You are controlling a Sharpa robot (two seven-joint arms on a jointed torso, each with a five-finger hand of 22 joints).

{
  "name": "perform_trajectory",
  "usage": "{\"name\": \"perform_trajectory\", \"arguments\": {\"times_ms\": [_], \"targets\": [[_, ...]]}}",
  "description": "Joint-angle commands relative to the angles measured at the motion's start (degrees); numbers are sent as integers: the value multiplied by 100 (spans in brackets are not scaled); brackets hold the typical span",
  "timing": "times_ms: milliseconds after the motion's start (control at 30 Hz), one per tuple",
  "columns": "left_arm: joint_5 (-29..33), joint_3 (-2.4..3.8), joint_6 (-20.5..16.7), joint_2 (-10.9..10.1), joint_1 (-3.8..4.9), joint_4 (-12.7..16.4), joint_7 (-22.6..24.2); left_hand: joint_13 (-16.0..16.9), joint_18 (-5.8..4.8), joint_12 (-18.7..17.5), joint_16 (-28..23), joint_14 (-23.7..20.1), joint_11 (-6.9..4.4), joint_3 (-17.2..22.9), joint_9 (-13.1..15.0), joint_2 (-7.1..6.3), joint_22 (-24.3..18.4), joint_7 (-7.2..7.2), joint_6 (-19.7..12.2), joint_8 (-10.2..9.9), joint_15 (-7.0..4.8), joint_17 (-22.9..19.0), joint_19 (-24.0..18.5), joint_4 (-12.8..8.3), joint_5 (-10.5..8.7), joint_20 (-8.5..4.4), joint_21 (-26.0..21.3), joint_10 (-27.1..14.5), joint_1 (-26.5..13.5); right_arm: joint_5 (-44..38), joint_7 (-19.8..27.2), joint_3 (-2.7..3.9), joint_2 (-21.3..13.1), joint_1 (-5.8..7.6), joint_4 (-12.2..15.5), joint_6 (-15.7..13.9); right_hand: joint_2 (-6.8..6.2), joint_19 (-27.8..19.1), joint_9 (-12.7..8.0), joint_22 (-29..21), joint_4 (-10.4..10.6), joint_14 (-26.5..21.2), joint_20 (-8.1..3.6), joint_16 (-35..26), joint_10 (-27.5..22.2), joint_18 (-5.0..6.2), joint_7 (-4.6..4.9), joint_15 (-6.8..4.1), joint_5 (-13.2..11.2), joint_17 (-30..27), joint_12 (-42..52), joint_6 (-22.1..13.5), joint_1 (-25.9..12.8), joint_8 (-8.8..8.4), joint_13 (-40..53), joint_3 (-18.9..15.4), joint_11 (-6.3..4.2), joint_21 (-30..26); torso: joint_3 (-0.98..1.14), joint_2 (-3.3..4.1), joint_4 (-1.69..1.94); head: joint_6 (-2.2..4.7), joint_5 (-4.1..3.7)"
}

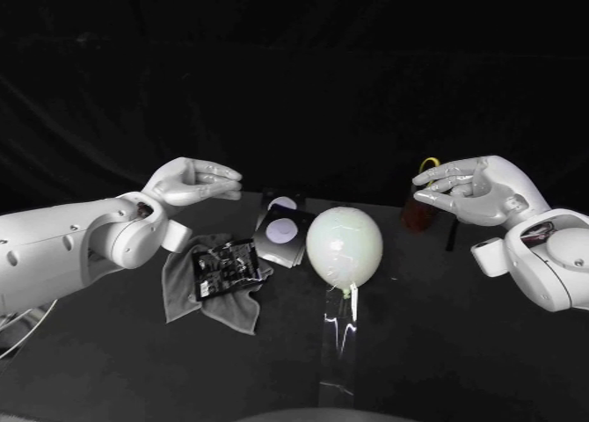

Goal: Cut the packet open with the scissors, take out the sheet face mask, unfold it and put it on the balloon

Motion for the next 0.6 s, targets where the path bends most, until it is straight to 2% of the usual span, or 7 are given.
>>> {"name": "perform_trajectory", "arguments": {"times_ms": [33,200,267,367,433,567,600], "targets": [[-984,-17,-176,-91,-91,134,203,-11,-43,-30,-94,-156,48,-67,-38,-94,-44,37,-112,-76,59,-33,-149,-29,-15,38,-92,-149,-35,-1162,-285,1,99,-79,120,218,-27,219,-30,1237,22,84,8,79,194,-96,31,6,-44,145,-134,-30,-140,-78,21,37,-245,89,-3,-55,62,-209,325],[-1649,-75,-474,-296,-282,299,241,-11,-137,-22,-356,-585,170,-379,-113,-88,-75,118,-322,-212,211,-135,-484,-142,-9,74,-312,-568,-98,-1737,-454,-1,258,-177,207,244,-89,256,-99,1256,21,136,102,190,-176,-116,173,150,-72,333,-558,-216,-418,-247,-135,69,-67,172,-10,-74,94,-335,540],[-2064,-92,-651,-383,-371,361,230,-8,-330,-16,-568,-922,246,-750,-164,-11,-104,88,-434,-278,331,-245,-1254,-231,-13,78,-608,-884,-38,-1882,-500,-2,294,-198,221,226,-119,254,-112,1254,21,134,127,199,-225,-115,202,180,-84,342,-640,-250,-469,-282,-168,78,-34,169,-9,-82,106,-369,581],[-2593,-104,-973,-461,-463,414,181,-7,-381,-16,-625,-1000,306,-1094,-204,51,-108,76,-549,-346,376,-288,-1466,-215,-9,77,-673,-1030,-18,-2187,-607,-2,366,-239,240,152,-178,242,-138,1246,20,125,171,206,-329,-110,258,232,-99,340,-773,-340,-568,-354,-219,72,29,148,-11,-100,128,-421,683],[-2881,-109,-1200,-491,-522,438,138,10,-513,24,-633,-1305,484,-2881,-282,462,-134,133,-735,-456,427,-431,-1977,23,1,110,-802,-1346,509,-2322,-658,-2,397,-256,253,124,-211,220,-153,1231,18,112,200,199,-394,-100,293,264,-103,314,-851,-390,-625,-394,-240,67,67,100,-12,-108,133,-436,738],[-3380,-115,-1621,-513,-653,466,-40,-12,-574,-25,-712,-1849,495,-3477,-348,321,-173,157,-935,-550,560,-610,-2334,395,18,81,-871,-1569,706,-2536,-738,-2,447,-284,296,110,-264,184,-179,1208,6,94,262,198,-552,-83,365,332,-110,297,-998,-495,-717,-474,-258,57,148,27,-9,-120,142,-436,788],[-3546,-116,-1740,-512,-695,470,-123,-12,-632,-26,-729,-2236,522,-3841,-402,201,-188,242,-1081,-594,595,-734,-2510,808,30,84,-902,-1733,932,-2592,-753,-2,460,-291,314,105,-300,148,-202,1184,-11,76,305,187,-788,-68,431,387,-125,262,-1034,-598,-759,-541,-272,32,219,-49,-9,-124,141,-438,805]]}}
